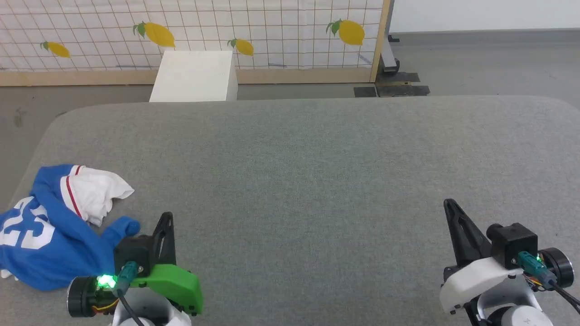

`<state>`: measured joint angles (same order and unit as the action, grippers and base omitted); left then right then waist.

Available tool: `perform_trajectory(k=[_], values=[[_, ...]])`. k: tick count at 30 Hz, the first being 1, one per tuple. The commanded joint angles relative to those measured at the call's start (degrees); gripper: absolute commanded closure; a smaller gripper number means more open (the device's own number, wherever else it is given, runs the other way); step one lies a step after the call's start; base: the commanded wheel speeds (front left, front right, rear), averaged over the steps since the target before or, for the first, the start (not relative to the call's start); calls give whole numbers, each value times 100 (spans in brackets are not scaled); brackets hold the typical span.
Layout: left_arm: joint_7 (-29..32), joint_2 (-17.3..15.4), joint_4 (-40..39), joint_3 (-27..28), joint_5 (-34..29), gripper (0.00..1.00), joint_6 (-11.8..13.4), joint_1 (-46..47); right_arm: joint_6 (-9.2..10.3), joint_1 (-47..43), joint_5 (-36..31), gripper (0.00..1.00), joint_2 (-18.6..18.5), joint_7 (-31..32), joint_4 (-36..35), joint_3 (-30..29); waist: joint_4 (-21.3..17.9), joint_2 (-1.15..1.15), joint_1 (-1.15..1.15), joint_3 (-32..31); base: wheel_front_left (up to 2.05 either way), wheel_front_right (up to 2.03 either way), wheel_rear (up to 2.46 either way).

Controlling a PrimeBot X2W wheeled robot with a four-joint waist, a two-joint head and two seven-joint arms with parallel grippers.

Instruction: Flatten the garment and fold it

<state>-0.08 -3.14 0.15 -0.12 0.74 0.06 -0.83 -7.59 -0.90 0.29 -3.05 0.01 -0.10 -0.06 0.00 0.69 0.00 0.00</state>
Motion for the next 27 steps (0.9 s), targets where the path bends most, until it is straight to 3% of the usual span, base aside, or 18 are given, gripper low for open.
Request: perform_trajectory(k=[1, 21, 22, 27], values=[[8, 26, -15, 12, -74, 100, -6, 83, 10, 90, -29, 100, 17, -1, 10, 6, 0, -69, 0, 0, 0, 0, 0], [8, 26, -15, 12, -74, 100, -6, 83, 10, 90, -29, 100, 17, -1, 10, 6, 0, -69, 0, 0, 0, 0, 0], [0, -1, 0, -3, 7, 0, 0, -2, 0, -1, 1, 0, -1, 0, 0, -2, 0, 0, 0, 0, 0, 0, 0], [-50, 0, 64, -50, 55, 0, -18, 23, 0, -5, 49, 0, -2, -36, 44, -23, 0, -3, 0, 1, 0, 0, 0]])
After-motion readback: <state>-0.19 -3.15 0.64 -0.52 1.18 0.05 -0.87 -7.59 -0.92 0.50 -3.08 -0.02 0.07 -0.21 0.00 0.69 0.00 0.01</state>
